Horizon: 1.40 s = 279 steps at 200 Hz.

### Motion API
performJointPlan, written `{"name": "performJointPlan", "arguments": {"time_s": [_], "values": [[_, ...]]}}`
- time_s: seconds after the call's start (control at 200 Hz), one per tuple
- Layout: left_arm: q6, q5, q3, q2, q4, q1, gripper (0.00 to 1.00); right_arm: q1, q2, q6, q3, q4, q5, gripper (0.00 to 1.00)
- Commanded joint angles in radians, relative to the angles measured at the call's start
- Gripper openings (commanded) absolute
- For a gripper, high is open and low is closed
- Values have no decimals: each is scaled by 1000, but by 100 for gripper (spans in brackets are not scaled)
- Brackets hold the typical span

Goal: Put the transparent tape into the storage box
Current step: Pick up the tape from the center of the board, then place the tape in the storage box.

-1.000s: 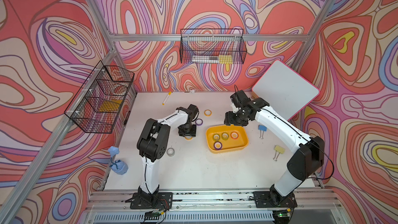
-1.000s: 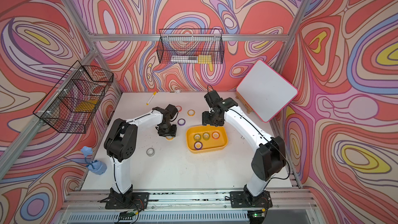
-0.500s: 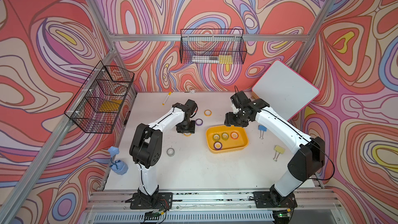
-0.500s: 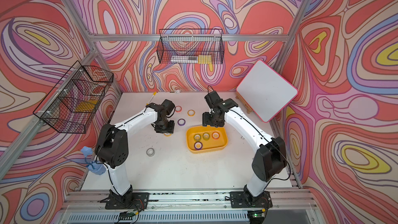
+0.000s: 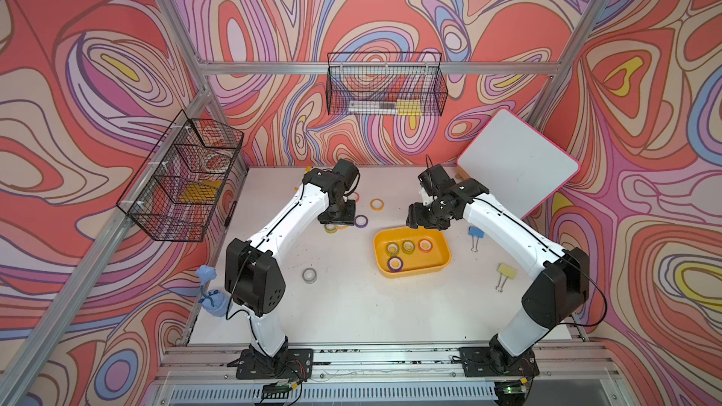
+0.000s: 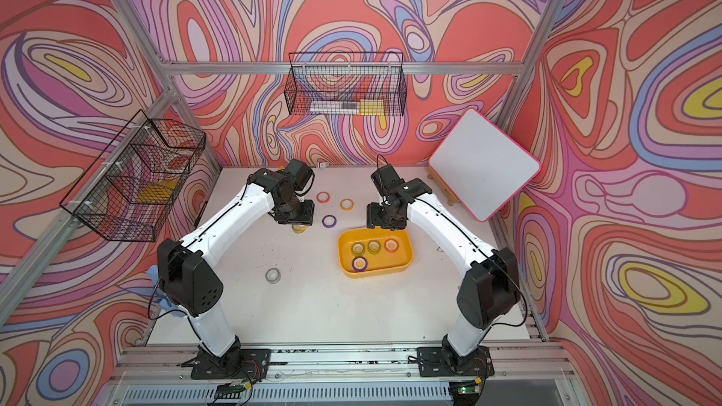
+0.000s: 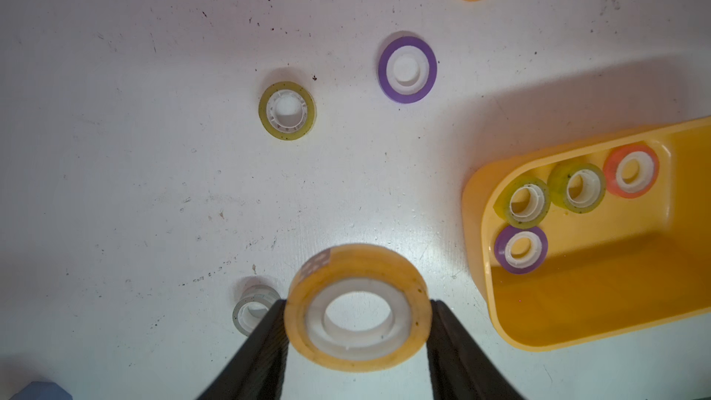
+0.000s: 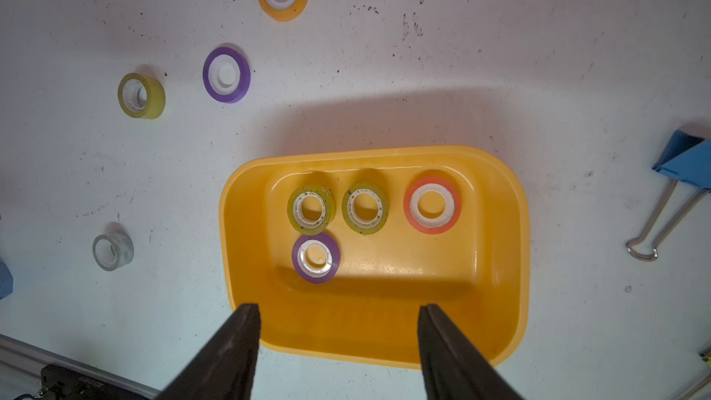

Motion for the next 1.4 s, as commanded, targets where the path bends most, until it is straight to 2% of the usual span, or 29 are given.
{"name": "performJointPlan", "arguments": {"time_s": [0.0, 0.22, 0.476, 0.606, 0.716, 0.977, 1.077, 1.392], "values": [[-13, -13, 53, -22, -85, -23, 56, 3, 7, 29, -7, -23, 19, 66], [-8, -12, 142, 31, -111, -90, 55, -24, 22, 69, -16, -68, 37, 66], [-9, 7, 220, 111, -112, -181, 55, -124, -4, 73, -82, -77, 21, 66], [-7, 22, 245, 150, -97, -222, 55, -171, -16, 14, -118, -63, 9, 61], [4, 30, 264, 186, -80, -256, 55, -222, -16, -54, -154, -40, -29, 53], [63, 37, 265, 242, -27, -332, 55, -278, 18, -200, -202, -2, -77, 48], [65, 41, 263, 258, -15, -347, 55, -290, 33, -229, -217, 13, -85, 44], [66, 47, 251, 312, 33, -399, 56, -308, 85, -245, -242, 39, -98, 44]]}}
